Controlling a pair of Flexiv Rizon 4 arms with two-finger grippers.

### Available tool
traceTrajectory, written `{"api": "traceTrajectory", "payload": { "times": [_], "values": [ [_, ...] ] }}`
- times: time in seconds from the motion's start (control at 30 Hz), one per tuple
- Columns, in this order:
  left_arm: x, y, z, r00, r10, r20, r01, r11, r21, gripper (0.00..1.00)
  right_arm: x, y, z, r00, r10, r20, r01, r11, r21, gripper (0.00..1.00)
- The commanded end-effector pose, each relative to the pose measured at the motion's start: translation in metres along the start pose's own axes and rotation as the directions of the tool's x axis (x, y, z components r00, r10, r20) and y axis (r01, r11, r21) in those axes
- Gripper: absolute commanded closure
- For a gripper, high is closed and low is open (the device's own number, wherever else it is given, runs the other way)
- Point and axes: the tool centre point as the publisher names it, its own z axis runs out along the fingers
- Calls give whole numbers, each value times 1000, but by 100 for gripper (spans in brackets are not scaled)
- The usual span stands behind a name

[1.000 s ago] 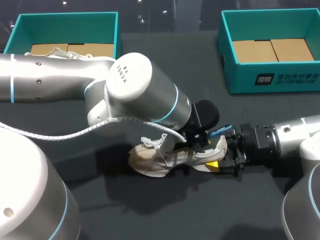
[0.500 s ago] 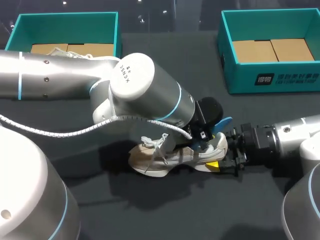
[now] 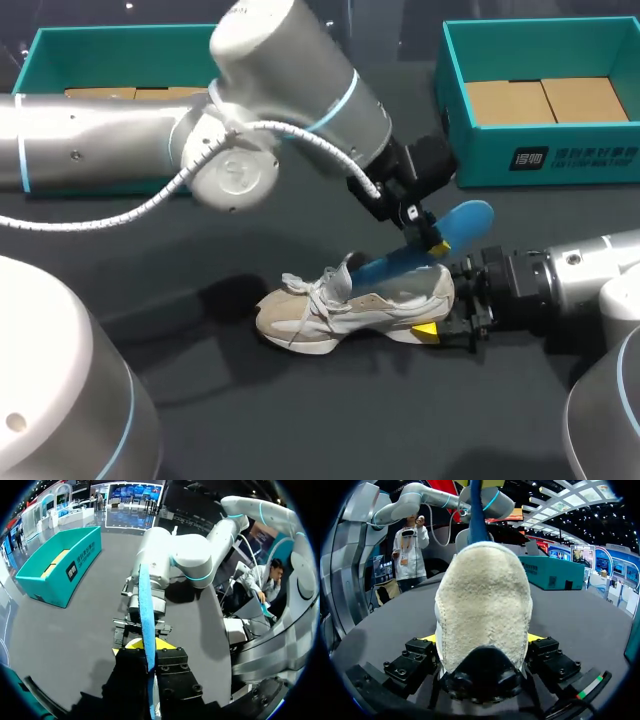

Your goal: Take the shoe out of the shoebox, open the shoe tongue, remove and reinsert the insole, then place the shoe into the shoebox

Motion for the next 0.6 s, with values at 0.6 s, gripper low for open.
{"api": "traceTrajectory", "payload": {
  "times": [0.6],
  "values": [
    [36,-24,-87,991,-67,-114,105,924,368,100,1,1,-1,1000,0,2,0,1000,3,100]
  ]
}}
